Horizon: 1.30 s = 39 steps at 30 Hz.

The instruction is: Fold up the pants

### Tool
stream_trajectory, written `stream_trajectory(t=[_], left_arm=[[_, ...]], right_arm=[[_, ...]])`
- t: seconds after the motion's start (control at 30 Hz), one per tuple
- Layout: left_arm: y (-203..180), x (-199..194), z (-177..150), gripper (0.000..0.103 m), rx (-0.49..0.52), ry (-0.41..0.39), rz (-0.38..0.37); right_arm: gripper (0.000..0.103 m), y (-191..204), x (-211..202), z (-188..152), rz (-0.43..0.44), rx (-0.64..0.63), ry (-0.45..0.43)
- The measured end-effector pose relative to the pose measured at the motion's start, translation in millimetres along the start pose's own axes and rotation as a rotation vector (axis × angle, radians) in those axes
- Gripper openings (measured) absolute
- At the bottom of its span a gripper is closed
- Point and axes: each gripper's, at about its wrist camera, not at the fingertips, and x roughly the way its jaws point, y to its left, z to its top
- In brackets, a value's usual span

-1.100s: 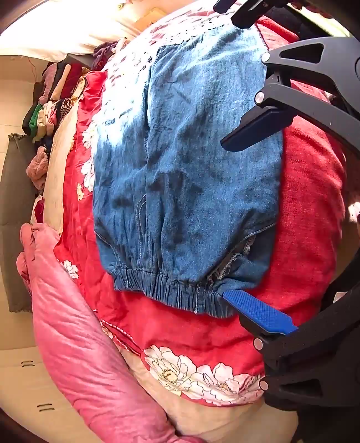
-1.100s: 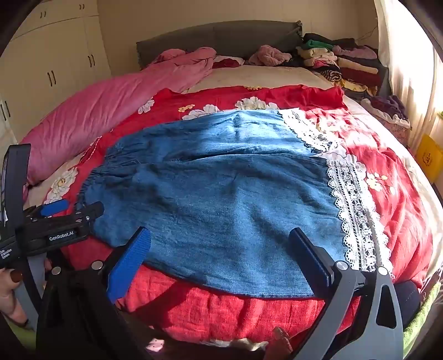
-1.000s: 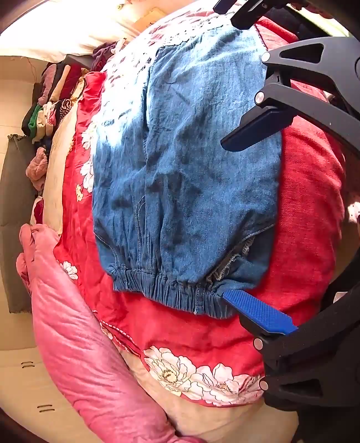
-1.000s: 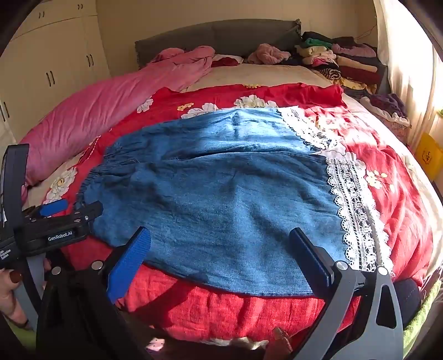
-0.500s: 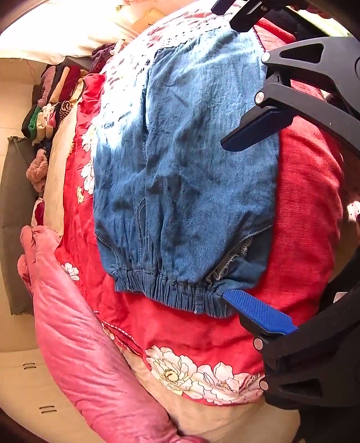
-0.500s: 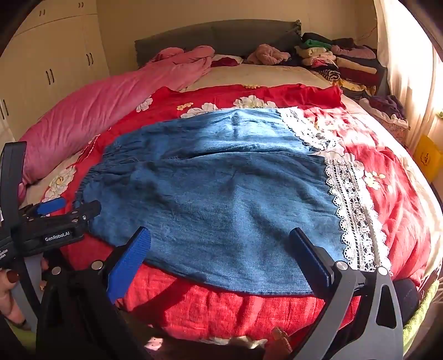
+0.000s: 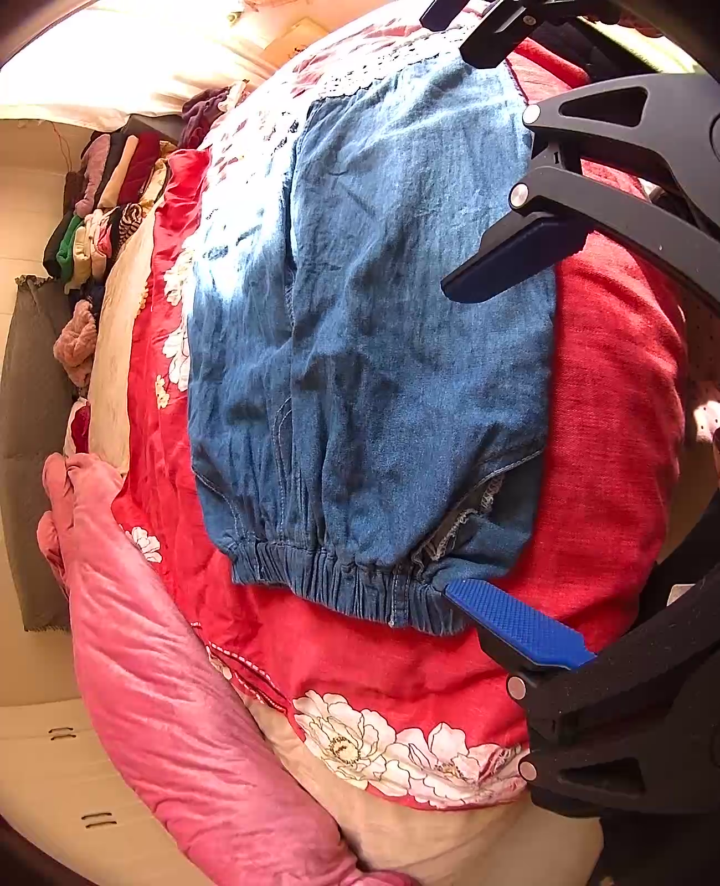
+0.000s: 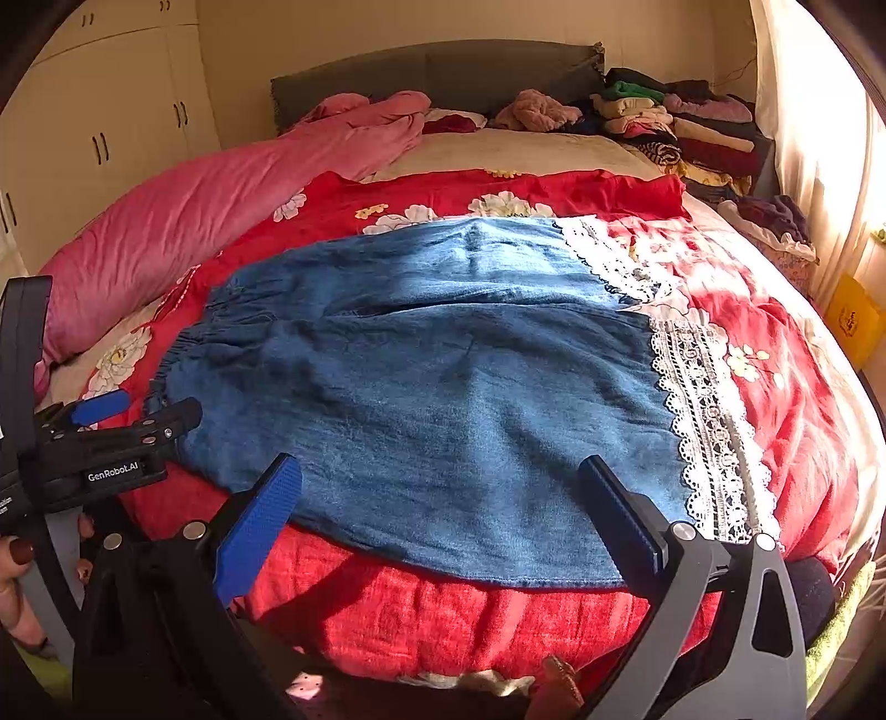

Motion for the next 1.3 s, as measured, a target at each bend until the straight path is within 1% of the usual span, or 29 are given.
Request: stream_trajectory(t=[1.0,1.13,1.3], left_arm=[[4,-2,2,0.094,-0.001,-0.009,0.002],[4,-2,2,0.094,0.000,-0.010,0.004],[6,1,6,0.094,-0.001,-0.009,0.000]], right_arm=[[0.099,0,1,4,-0.008,-0.012,-0.006],[0.099,1,4,6,-0.010,-0.018,-0.002],[0.099,2,13,14,0.010,-0.029,0.023]])
